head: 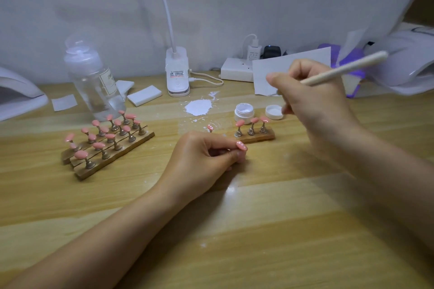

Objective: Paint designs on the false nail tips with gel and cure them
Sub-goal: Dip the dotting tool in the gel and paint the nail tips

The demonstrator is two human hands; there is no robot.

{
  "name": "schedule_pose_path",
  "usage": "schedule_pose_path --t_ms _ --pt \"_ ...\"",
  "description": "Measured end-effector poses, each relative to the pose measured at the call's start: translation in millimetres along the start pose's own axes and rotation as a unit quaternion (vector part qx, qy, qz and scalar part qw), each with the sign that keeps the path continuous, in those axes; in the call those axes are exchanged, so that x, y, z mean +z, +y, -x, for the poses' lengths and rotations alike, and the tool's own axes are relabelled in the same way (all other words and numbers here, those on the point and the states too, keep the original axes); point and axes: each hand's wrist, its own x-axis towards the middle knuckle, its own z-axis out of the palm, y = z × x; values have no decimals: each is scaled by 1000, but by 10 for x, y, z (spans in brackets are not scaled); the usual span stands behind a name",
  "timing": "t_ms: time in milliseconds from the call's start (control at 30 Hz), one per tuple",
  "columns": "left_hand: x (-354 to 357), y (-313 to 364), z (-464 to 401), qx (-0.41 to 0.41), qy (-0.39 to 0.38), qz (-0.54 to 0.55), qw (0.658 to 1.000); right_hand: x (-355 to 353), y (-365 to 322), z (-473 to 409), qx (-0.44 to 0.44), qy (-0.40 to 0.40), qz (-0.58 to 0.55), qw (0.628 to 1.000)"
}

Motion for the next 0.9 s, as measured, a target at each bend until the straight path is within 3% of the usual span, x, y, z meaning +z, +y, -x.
schedule_pose_path --t_ms 133,267,600,733,900 --pt "-5 0 4 -1 -1 -2 1000 18 14 -318 4 -79 166 983" --pt "-4 14 7 -7 -5 15 1000 153 142 -492 8 -106 288 952" --pt "1 -12 5 -3 -7 23 1000 348 328 -536 16 -116 353 928" --pt "2 -24 1 -2 -6 21 1000 319 308 -529 27 -116 323 939" --pt "0 -46 -8 -1 -3 8 1000 256 86 -402 1 9 125 992"
